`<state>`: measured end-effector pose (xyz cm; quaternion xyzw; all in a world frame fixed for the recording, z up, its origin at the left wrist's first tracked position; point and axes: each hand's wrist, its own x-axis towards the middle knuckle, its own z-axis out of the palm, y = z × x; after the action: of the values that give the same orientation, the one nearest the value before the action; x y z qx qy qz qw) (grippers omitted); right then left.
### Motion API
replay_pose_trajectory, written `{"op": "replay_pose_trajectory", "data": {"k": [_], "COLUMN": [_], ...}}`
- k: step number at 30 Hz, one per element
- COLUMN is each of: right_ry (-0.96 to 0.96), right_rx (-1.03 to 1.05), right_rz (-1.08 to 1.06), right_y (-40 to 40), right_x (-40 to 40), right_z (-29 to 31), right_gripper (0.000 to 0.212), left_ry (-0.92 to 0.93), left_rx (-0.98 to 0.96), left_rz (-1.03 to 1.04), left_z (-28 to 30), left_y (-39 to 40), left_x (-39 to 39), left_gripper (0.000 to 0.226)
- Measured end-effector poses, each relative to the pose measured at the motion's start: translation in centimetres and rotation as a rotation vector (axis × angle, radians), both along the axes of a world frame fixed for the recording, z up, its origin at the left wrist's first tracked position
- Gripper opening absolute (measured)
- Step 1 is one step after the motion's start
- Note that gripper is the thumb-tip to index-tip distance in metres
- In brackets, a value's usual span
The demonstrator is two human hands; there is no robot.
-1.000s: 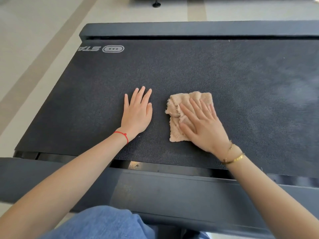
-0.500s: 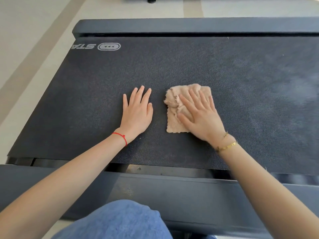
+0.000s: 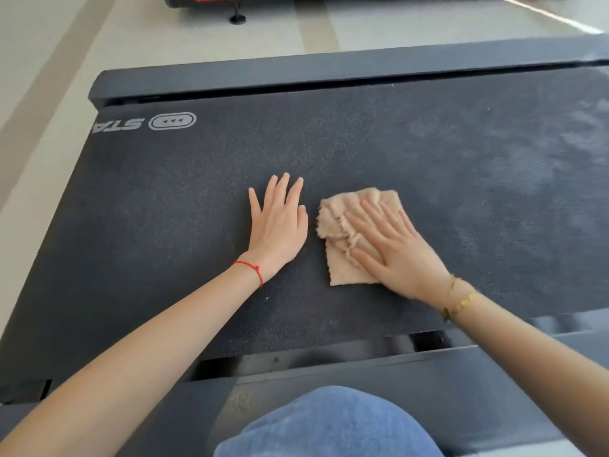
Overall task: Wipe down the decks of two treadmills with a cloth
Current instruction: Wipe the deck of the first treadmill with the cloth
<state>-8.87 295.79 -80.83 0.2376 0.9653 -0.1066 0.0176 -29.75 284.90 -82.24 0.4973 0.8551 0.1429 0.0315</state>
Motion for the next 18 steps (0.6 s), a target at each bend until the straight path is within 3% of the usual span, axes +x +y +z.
{"op": "replay_pose_trajectory", "data": {"k": [3,6,10,18], "right_ry": [-0.058,-0.036,-0.041,0.108], "right_rx": [0.015,0.067,0.203,0.069], "right_rz": [-0.16,-0.179,-0.117,-0.01], "right_y": [3.8,3.4,3.9,6.7], "right_x": [0.4,0.6,0.6,0.7], "right_z": [0.4,-0.2,-0.6,-1.9], "right_gripper": [0.067,0.064,0.068,0.06], "left_ry": [0.004,0.002,0.013,0.022], "left_rx": [-0.005,0.001,0.01,0.046], "left_rz": [-0.016,-0.033,-0.011,0.098], "left_z": [0.4,0.5,0.1,-1.5], "left_y": [1.7,3.7,6.7,10.0], "left_x": [0.5,1.3,2.1,2.3], "left_gripper": [0.053,0.054,0.054,0.053]}}
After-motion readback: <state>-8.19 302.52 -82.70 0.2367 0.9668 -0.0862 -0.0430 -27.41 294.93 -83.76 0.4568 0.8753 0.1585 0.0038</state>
